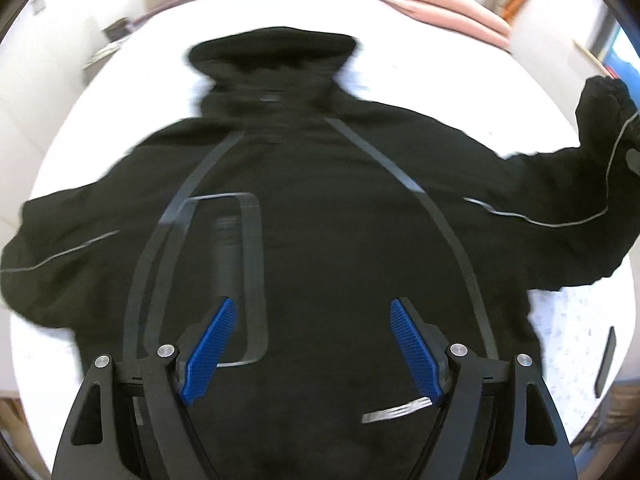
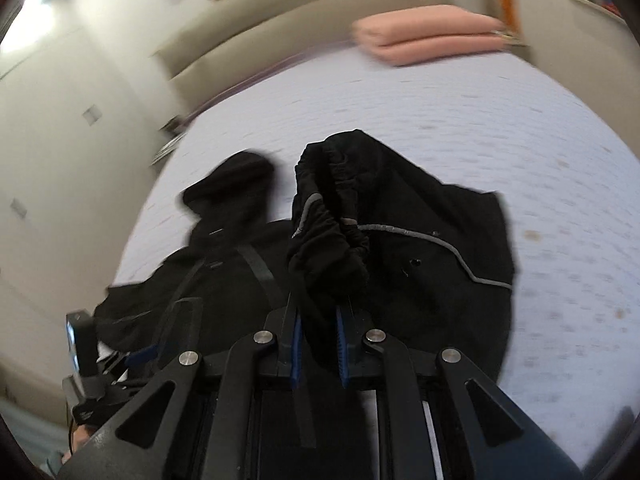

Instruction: Fold large clothes

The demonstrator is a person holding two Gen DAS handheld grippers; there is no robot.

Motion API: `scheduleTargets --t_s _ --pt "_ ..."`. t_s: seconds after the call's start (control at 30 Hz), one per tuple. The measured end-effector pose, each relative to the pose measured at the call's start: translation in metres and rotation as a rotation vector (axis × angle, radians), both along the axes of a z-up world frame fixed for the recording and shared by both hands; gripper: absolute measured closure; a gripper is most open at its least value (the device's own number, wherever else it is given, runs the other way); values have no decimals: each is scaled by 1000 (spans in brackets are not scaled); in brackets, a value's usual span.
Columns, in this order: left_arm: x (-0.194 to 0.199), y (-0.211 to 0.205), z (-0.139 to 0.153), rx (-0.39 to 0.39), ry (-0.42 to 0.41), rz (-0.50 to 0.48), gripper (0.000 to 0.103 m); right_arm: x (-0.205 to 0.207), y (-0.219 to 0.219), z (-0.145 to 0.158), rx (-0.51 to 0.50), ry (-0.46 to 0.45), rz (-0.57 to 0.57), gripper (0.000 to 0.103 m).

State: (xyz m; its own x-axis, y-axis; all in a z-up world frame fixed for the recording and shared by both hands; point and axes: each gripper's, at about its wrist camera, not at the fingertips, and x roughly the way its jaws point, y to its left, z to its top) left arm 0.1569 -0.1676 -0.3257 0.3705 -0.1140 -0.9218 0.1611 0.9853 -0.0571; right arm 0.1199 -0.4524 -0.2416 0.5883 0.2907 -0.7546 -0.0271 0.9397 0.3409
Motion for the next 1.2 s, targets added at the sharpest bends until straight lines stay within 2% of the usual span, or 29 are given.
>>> scheduleTargets --t_s 0.03,0.23,0.33,0.4,0.5,0.6,0.7,0.73,0.77,0.83,0.93,1.0,1.07,1.13,1.2 --pt "0 18 2 2 -1 19 22 -7 22 -2 -1 0 24 87" --pt "-5 123 5 20 -3 129 22 20 153 -33 29 59 165 87" --pt "-5 166 0 27 2 167 22 36 207 -70 11 124 205 87" --pt "-3 187 -5 26 10 188 22 42 236 -106 -13 204 223 87" --pt "-4 209 -13 13 24 209 22 38 267 -158 -101 318 235 87" --pt "-4 220 -23 -2 40 219 22 34 282 -197 -200 392 253 86" --pt "0 219 -33 -27 56 216 22 30 291 -199 -234 386 272 78" --pt "1 219 -35 -37 62 211 22 30 292 -194 -214 393 288 69" --pt "3 216 -37 -52 69 202 22 29 292 -189 -192 396 295 64" --pt "6 208 -40 -90 80 180 22 25 286 -171 -145 389 305 62" --pt "12 187 -38 -167 80 131 22 17 261 -133 -108 326 276 51" --pt "19 166 -35 -209 66 86 22 16 232 -112 -125 273 218 51" --pt "26 149 -36 -246 61 50 21 15 200 -103 -192 243 119 51" --pt "36 128 -39 -298 76 16 21 16 173 -112 -242 254 28 51" --pt "45 114 -45 -339 101 -1 21 19 144 -133 -241 307 -48 52"
